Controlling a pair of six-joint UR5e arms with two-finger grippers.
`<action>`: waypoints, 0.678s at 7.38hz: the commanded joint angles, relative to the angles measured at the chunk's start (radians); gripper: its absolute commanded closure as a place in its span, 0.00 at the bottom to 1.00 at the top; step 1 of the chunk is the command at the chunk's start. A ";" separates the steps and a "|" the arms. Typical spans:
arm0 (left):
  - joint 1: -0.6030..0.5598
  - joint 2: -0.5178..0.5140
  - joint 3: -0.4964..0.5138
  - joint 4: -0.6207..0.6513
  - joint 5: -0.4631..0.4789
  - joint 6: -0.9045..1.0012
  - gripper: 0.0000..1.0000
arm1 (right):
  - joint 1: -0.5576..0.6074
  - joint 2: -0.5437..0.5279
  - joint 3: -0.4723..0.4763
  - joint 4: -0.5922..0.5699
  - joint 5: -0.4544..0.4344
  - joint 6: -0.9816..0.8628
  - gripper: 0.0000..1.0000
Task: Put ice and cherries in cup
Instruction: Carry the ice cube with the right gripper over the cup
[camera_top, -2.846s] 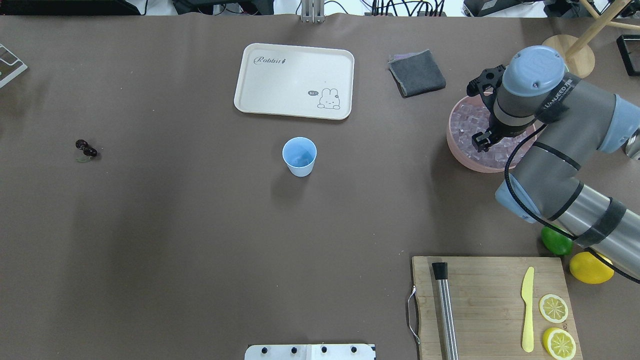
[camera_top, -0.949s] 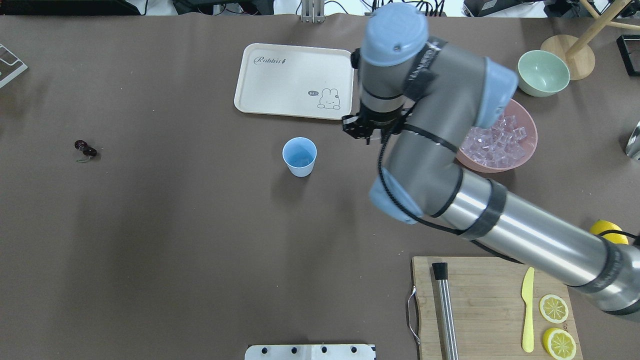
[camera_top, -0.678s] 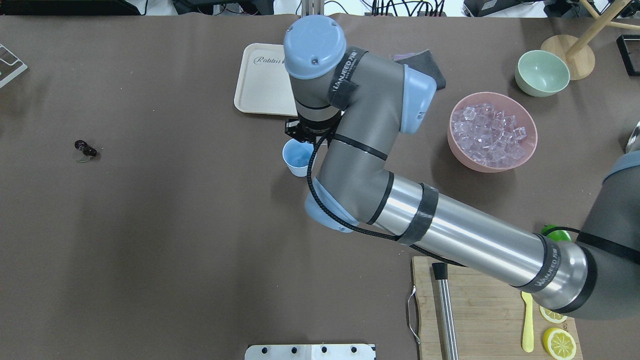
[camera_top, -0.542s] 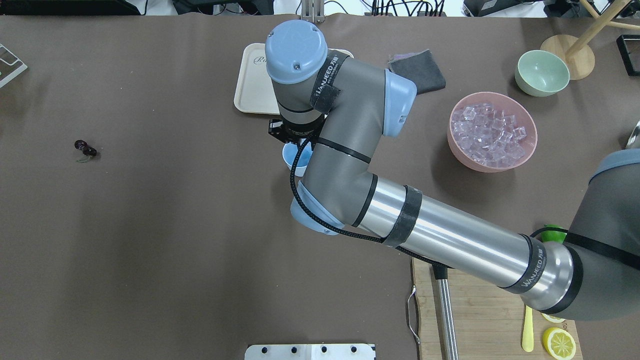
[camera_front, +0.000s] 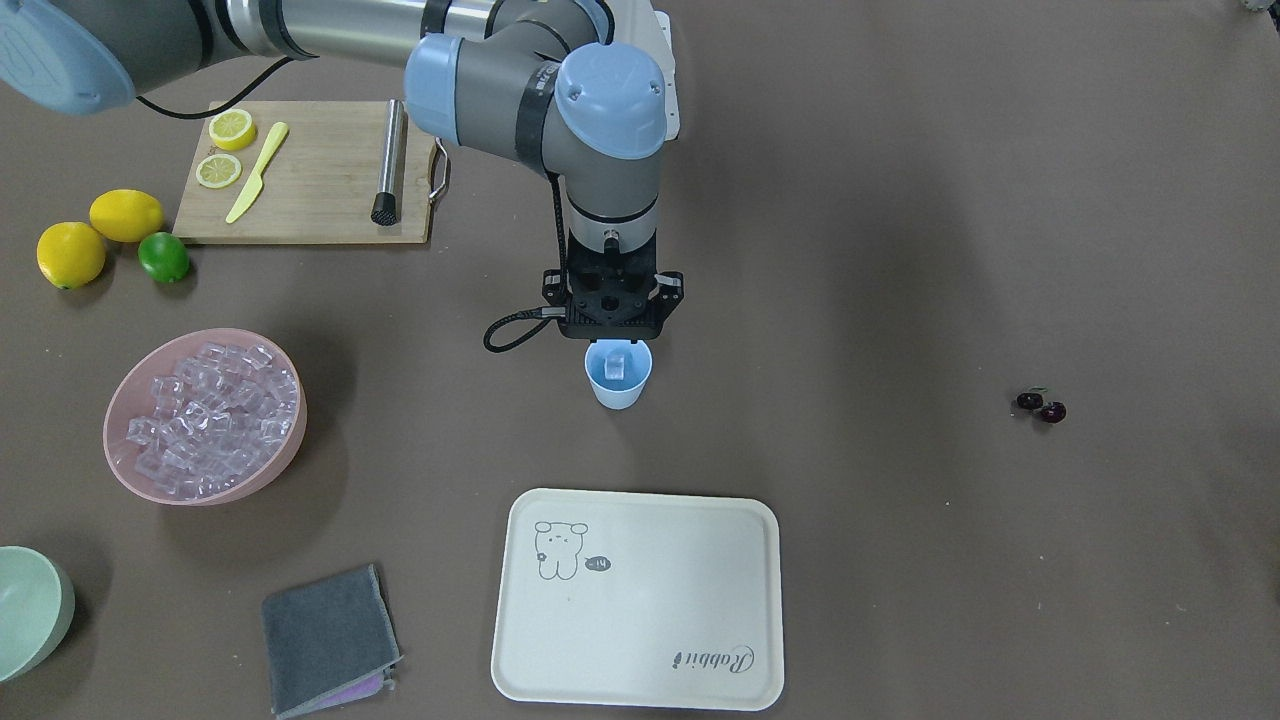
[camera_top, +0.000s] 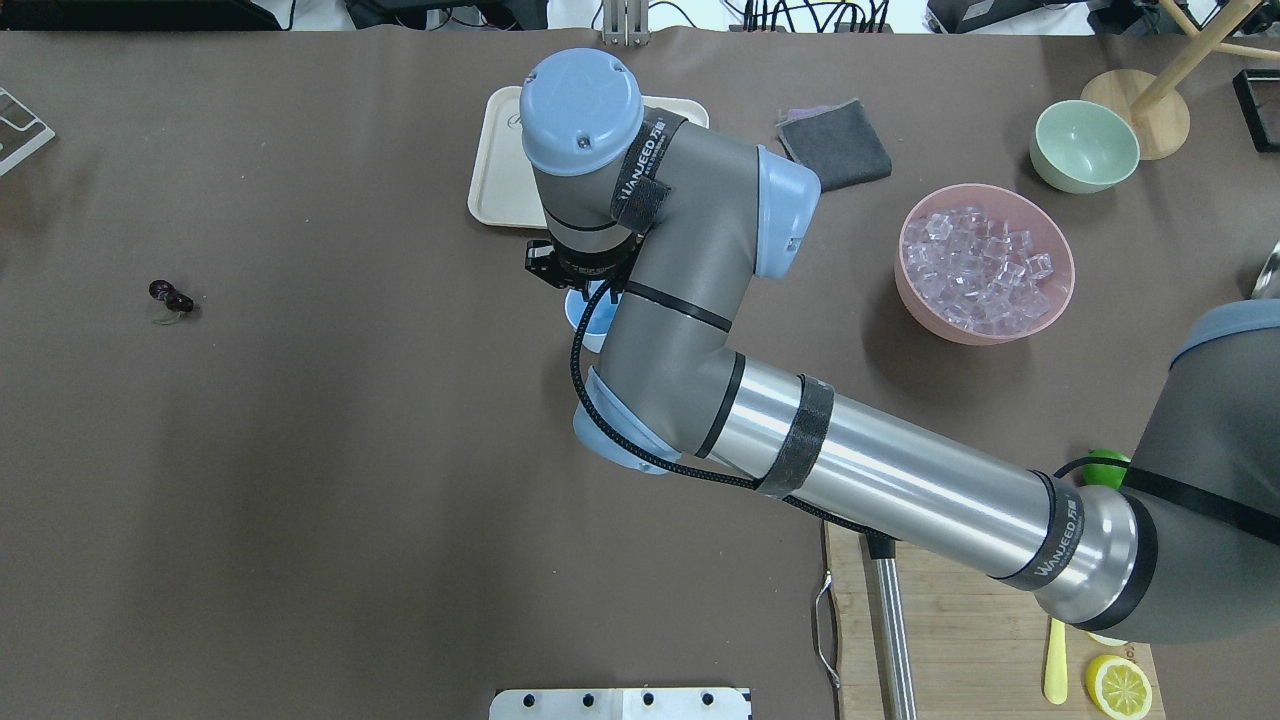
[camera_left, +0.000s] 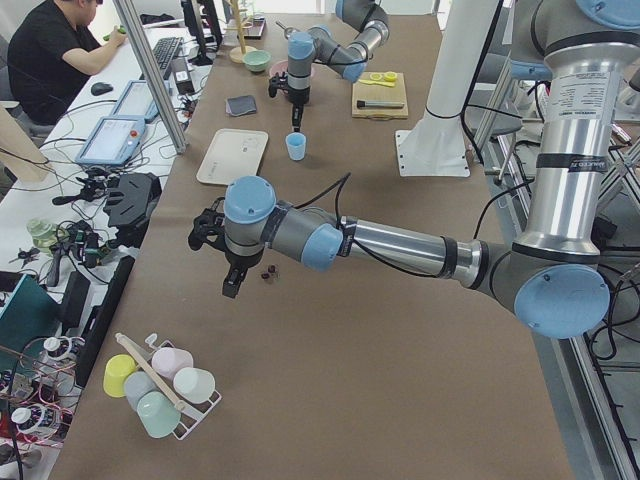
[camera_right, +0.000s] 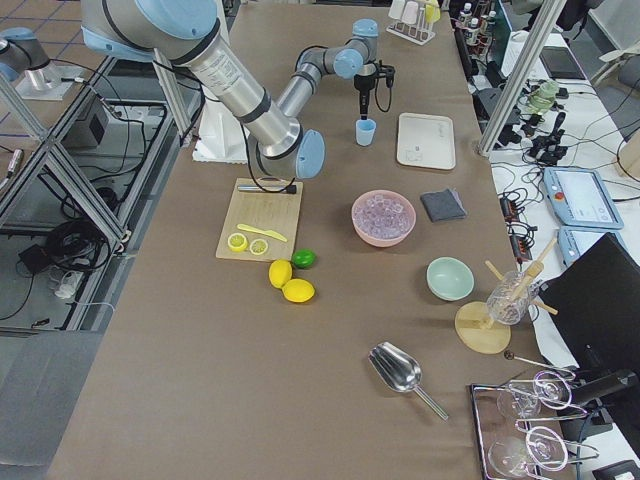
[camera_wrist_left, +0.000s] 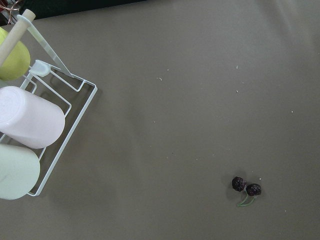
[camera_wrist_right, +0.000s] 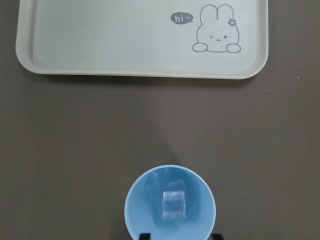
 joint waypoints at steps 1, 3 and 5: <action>0.000 0.000 0.002 0.000 0.000 0.002 0.02 | 0.008 -0.042 0.039 -0.005 -0.002 -0.011 0.01; 0.008 0.000 0.004 0.000 0.000 0.005 0.02 | 0.081 -0.240 0.247 -0.007 0.012 -0.127 0.06; 0.009 0.002 0.005 0.000 0.000 0.004 0.02 | 0.204 -0.444 0.372 0.002 0.060 -0.353 0.11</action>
